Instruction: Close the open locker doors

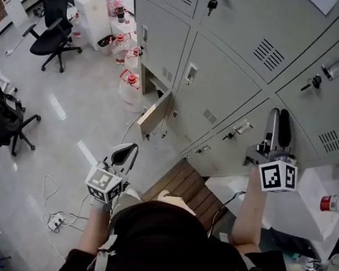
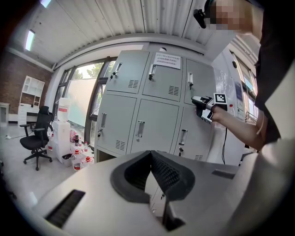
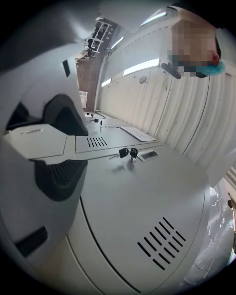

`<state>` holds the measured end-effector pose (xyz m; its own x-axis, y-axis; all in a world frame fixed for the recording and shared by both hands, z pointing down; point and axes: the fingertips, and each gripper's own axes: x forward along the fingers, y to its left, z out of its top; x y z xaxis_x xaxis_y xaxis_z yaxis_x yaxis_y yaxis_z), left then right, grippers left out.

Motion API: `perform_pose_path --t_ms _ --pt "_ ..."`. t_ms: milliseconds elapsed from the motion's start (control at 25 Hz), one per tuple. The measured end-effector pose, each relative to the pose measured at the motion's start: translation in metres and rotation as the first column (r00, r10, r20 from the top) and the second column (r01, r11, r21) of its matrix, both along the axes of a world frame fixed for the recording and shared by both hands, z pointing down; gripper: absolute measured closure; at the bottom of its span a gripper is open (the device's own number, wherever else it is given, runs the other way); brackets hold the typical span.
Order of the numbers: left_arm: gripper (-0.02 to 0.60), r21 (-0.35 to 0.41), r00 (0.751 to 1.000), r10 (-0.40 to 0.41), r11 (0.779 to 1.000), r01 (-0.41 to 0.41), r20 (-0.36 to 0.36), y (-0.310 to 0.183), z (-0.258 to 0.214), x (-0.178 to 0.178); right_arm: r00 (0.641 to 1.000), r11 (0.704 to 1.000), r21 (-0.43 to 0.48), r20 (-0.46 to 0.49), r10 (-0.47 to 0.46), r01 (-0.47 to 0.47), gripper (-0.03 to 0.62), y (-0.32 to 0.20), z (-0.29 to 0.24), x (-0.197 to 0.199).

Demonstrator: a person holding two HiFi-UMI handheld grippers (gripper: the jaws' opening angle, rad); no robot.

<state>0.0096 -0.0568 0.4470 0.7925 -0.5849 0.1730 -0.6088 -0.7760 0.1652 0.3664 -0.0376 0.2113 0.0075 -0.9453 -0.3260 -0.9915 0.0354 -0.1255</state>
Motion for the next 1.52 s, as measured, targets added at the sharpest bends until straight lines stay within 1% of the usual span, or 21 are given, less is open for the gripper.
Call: perform_pose_path --t_ms 160,400,480,720,880,1000,1200,1520 --pt "0.574 0.038 1.000 -0.006 0.999 0.006 0.007 -0.007 -0.007 -0.021 0.999 0.998 -0.053 -0.001 -0.043 0.043 0.441 -0.009 0.022 -0.039" --pt "0.575 0.059 0.999 -0.037 0.998 0.036 0.016 -0.013 -0.011 -0.063 0.992 0.984 -0.128 -0.015 -0.129 0.126 0.441 -0.022 0.058 -0.109" --pt "0.574 0.068 0.999 -0.039 0.997 0.037 0.034 -0.013 -0.010 -0.077 0.988 0.977 -0.154 -0.021 -0.153 0.148 0.441 -0.025 0.070 -0.132" --pt "0.574 0.127 0.994 -0.050 0.991 0.037 0.101 -0.009 -0.005 -0.115 0.976 0.952 -0.228 -0.029 -0.216 0.204 0.441 -0.034 0.115 -0.191" --pt "0.574 0.122 0.991 -0.076 0.991 0.062 0.114 -0.007 0.003 -0.134 0.963 0.927 -0.279 -0.025 -0.269 0.251 0.439 -0.044 0.149 -0.221" --pt "0.574 0.109 0.988 -0.098 0.990 0.084 0.122 -0.005 0.009 -0.141 0.945 0.897 -0.326 -0.032 -0.326 0.298 0.439 -0.055 0.177 -0.239" --pt "0.574 0.085 0.978 -0.147 0.987 0.136 0.146 -0.010 0.018 -0.147 0.905 0.828 -0.403 0.004 -0.425 0.390 0.437 -0.079 0.228 -0.264" --pt "0.574 0.041 0.956 -0.240 0.971 0.236 0.168 -0.029 0.031 -0.138 0.824 0.689 -0.541 0.013 -0.567 0.483 0.420 -0.115 0.311 -0.284"
